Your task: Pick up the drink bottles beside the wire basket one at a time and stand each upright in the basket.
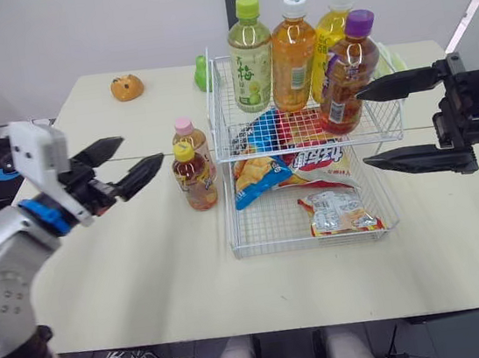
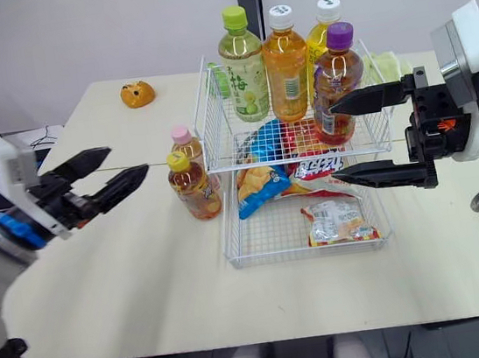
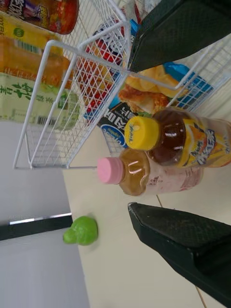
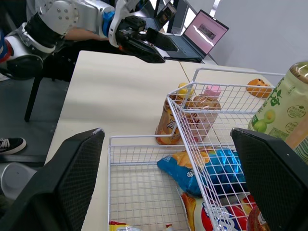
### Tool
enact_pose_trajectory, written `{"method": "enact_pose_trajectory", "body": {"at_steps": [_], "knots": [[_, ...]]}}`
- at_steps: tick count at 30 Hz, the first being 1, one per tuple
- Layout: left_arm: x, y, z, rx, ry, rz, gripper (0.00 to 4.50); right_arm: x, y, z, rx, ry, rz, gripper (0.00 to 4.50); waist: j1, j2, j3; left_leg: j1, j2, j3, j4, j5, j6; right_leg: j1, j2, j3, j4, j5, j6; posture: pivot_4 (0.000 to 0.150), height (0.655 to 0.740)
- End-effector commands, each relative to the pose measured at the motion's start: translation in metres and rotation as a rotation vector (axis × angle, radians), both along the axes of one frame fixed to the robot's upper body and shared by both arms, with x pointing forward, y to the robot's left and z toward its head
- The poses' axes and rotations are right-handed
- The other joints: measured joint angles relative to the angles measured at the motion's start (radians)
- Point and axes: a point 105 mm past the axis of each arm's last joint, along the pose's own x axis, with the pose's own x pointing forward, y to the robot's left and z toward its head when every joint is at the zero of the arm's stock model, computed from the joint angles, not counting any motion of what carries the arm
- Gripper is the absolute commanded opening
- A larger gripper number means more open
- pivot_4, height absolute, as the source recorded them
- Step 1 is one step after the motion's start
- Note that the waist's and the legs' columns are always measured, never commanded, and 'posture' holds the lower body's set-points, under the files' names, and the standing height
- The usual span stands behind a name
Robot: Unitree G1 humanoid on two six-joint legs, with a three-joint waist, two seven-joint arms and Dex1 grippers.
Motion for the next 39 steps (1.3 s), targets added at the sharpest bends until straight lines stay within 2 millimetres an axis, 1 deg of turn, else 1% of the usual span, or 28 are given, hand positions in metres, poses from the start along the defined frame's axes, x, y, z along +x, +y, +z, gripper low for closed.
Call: {"method": "enact_pose_trajectory", "body": {"at_steps": [1, 4, 7, 9, 13, 19, 24, 27, 35, 39], "knots": [[0.003, -0.014, 0.002, -0.004, -0.039, 0.093, 4.47, -0.005, 0.000, 0.012, -0.001, -0.062, 0.010, 4.50, 0.000, 0.000, 0.000, 0.000, 0.000, 0.000, 0.000, 0.000, 0.000, 0.000, 0.000, 0.000, 0.000, 0.000, 0.000, 0.150, 0.7400], [0.011, -0.025, -0.010, -0.012, -0.015, 0.163, 4.47, -0.004, 0.000, 0.012, -0.002, -0.064, 0.006, 4.50, -0.002, 0.000, 0.000, 0.000, 0.000, 0.001, 0.000, 0.000, 0.000, 0.000, 0.000, 0.000, 0.000, 0.000, 0.000, 0.150, 0.7400], [0.021, -0.030, -0.015, -0.018, -0.002, 0.236, 4.47, -0.004, -0.001, 0.013, -0.002, -0.064, 0.005, 4.50, -0.001, 0.000, 0.000, 0.000, 0.000, 0.001, 0.000, 0.000, 0.000, 0.000, 0.001, 0.000, 0.001, 0.000, 0.000, 0.150, 0.7400], [0.025, -0.032, -0.017, -0.024, 0.001, 0.266, 4.47, -0.004, -0.001, 0.013, -0.003, -0.065, 0.006, 4.50, 0.000, 0.000, 0.000, 0.000, 0.000, 0.001, 0.000, 0.000, 0.000, 0.000, 0.001, 0.000, 0.001, 0.000, 0.000, 0.150, 0.7400], [0.032, -0.044, -0.021, -0.018, -0.002, 0.282, 4.47, -0.004, 0.000, 0.014, -0.001, -0.065, 0.010, 4.50, -0.001, 0.000, 0.000, 0.000, 0.000, 0.001, 0.000, 0.000, 0.000, 0.000, 0.001, 0.000, 0.000, 0.000, 0.000, 0.150, 0.7400], [0.041, -0.048, -0.024, -0.023, -0.004, 0.343, 4.47, -0.004, -0.001, 0.015, -0.002, -0.066, 0.010, 4.50, 0.000, 0.000, 0.000, 0.000, 0.000, 0.001, 0.000, 0.000, 0.000, 0.000, 0.001, 0.000, 0.000, 0.000, 0.000, 0.150, 0.7400], [0.044, -0.053, -0.026, -0.019, -0.010, 0.347, 4.47, -0.004, -0.001, 0.015, -0.002, -0.066, 0.009, 4.50, 0.000, 0.000, 0.000, 0.000, -0.001, 0.001, 0.000, 0.000, 0.000, 0.000, 0.001, 0.000, 0.000, 0.000, 0.000, 0.150, 0.7400], [0.045, -0.056, -0.027, -0.011, -0.017, 0.346, 3.90, -0.004, -0.002, 0.016, -0.001, -0.067, 0.008, 4.50, 0.000, 0.000, 0.000, 0.000, -0.001, 0.001, 0.000, 0.000, 0.000, 0.000, 0.001, 0.000, 0.000, 0.000, 0.000, 0.150, 0.7400], [0.045, -0.054, -0.030, -0.020, -0.004, 0.357, 1.38, -0.004, -0.002, 0.016, -0.001, -0.070, 0.006, 4.50, 0.000, 0.000, 0.000, 0.000, -0.001, 0.001, 0.000, 0.000, 0.000, 0.000, 0.001, 0.000, 0.000, 0.000, 0.000, 0.150, 0.7400], [0.040, -0.052, -0.030, -0.019, -0.011, 0.355, 1.37, -0.003, -0.003, 0.016, 0.001, -0.073, 0.005, 4.50, 0.000, 0.000, 0.000, 0.000, -0.001, 0.001, 0.000, 0.000, 0.000, 0.000, 0.001, 0.000, 0.000, 0.000, 0.000, 0.150, 0.7400]]}}
